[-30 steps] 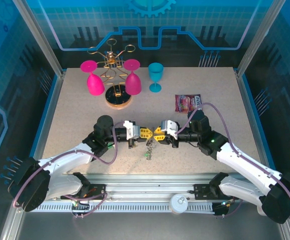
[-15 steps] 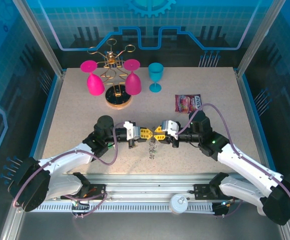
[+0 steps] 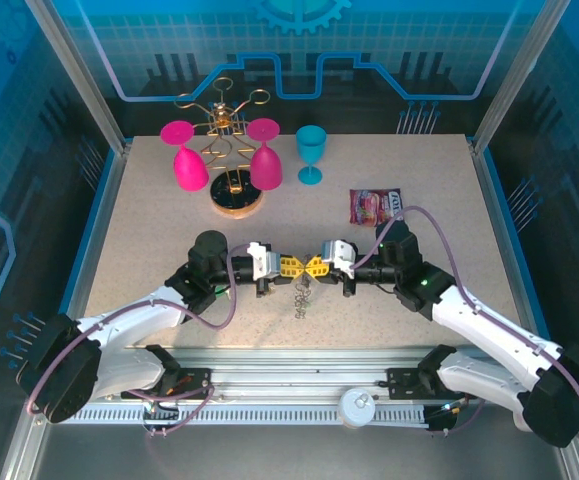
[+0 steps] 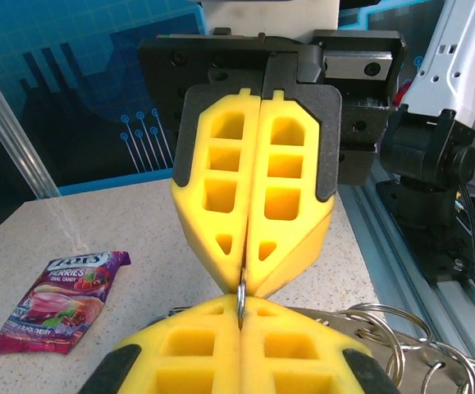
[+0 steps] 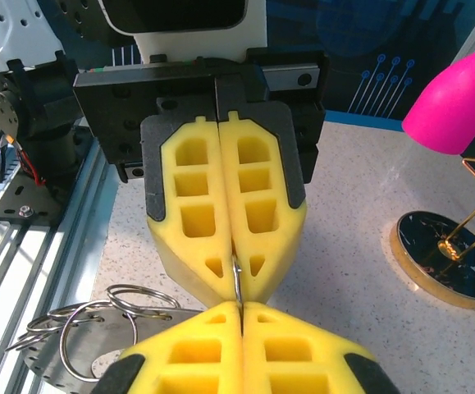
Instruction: Put the keys on the keyring
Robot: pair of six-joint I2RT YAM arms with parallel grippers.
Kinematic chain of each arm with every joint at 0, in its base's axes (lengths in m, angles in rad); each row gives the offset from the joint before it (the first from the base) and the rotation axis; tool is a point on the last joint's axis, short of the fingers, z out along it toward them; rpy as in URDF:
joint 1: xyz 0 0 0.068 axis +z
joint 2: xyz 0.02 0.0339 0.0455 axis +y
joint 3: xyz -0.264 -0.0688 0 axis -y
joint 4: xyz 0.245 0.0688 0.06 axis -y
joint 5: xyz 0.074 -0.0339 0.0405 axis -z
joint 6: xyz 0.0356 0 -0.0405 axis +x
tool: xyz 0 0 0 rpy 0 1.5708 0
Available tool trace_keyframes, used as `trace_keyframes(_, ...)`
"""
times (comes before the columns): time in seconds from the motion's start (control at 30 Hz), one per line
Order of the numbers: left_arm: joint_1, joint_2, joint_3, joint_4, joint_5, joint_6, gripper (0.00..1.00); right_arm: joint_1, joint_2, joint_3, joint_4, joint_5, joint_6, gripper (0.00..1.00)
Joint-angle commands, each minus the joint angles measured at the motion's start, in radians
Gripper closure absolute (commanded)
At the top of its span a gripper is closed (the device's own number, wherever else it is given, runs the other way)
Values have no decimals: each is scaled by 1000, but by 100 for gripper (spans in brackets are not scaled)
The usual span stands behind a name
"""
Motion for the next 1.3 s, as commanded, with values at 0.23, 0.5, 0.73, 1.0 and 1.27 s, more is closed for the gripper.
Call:
trace_keyframes(0.23,-10,-11,67,-178,-57,81,89,17,51,141,-246,60,-96,100)
trace_keyframes(0.5,-19,-10,146,-395,-114,163,87,76,128,267,-450,165,-183,100)
trace_keyframes(0.73,-31,-8,188,-508,-139,216,97,107,162,323,-529,186,-209,100)
trace_keyframes(1.0,-34,-39,141,-394,-116,211,100,60,23,147,-243,165,-97,64)
trace_keyframes(1.27,-37,-69,40,-168,-92,206,100,49,-46,-9,-91,186,-93,68)
